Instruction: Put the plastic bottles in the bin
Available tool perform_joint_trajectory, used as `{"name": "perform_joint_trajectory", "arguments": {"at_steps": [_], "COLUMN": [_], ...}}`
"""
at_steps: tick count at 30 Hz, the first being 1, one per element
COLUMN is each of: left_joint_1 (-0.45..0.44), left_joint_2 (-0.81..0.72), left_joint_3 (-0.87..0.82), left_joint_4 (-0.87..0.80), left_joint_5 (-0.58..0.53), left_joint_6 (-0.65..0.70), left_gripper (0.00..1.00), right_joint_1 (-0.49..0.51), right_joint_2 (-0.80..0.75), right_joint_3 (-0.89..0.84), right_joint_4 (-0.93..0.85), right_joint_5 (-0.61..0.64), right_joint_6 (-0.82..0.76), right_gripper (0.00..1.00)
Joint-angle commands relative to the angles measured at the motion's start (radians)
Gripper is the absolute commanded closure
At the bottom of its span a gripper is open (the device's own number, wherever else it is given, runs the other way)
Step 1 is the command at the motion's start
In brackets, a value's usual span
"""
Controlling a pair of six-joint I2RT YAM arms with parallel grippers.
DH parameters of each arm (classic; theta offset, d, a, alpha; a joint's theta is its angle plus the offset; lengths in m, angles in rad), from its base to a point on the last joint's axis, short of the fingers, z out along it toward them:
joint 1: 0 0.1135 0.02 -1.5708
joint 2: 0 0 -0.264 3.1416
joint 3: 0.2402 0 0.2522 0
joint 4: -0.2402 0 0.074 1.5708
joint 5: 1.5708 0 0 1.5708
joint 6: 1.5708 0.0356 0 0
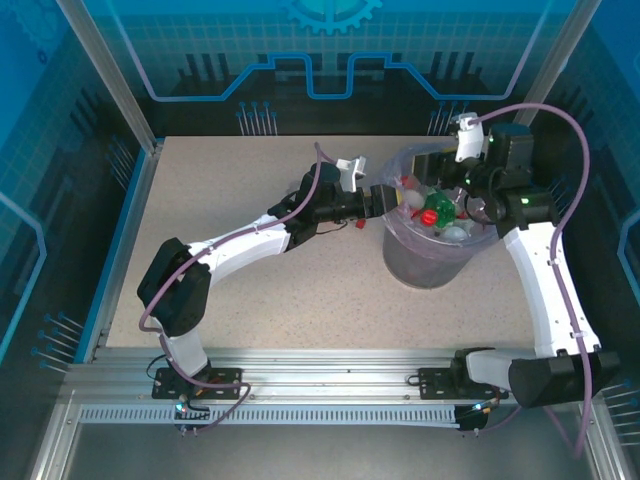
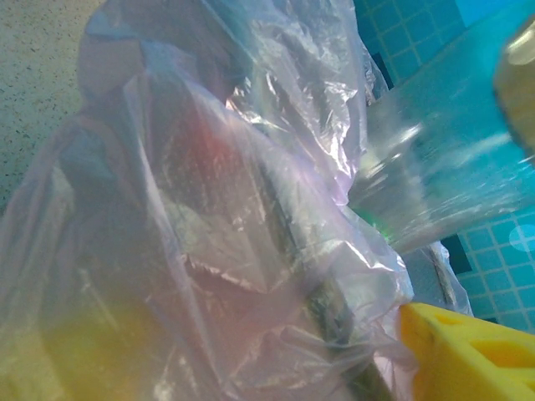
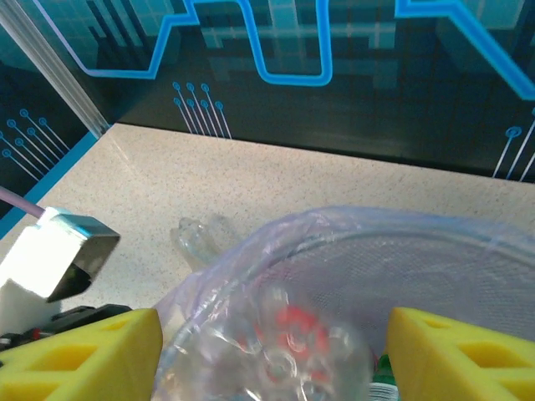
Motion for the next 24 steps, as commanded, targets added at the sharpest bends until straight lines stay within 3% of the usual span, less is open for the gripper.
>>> {"name": "perform_joint_trajectory", "arguments": {"at_steps": [1, 6, 12, 24], "left_joint_1": [-0.004, -0.004, -0.005, -0.004], "left_joint_2": [0.011, 0.009, 0.009, 0.019], "left_joint_3": [-0.021, -0.021, -0.021, -0.01], "left_joint_4": [-0.055, -0.059, -0.062, -0.072], "left_joint_5": [-0.009, -0.01, -0.011, -0.01], "left_joint_6": [0.036, 0.038, 0.041, 0.04], "left_gripper": [0.23, 0.23, 0.23, 0.23], "right_joint_1": [-0.018, -0.018, -0.016, -0.005], "right_joint_2": [0.032, 0.062, 0.117, 0.069], "right_joint_3": [0.055, 0.066, 0.078, -0.263], "right_joint_4": [-0.141, -0.142, -0.129, -0.081], "right_joint_5": [0.016, 0.005, -0.013, 0.015], "right_joint_6": [-0.025, -0.007, 0.014, 0.067], "right_gripper": [0.29, 0.32, 0.47, 0.54]}}
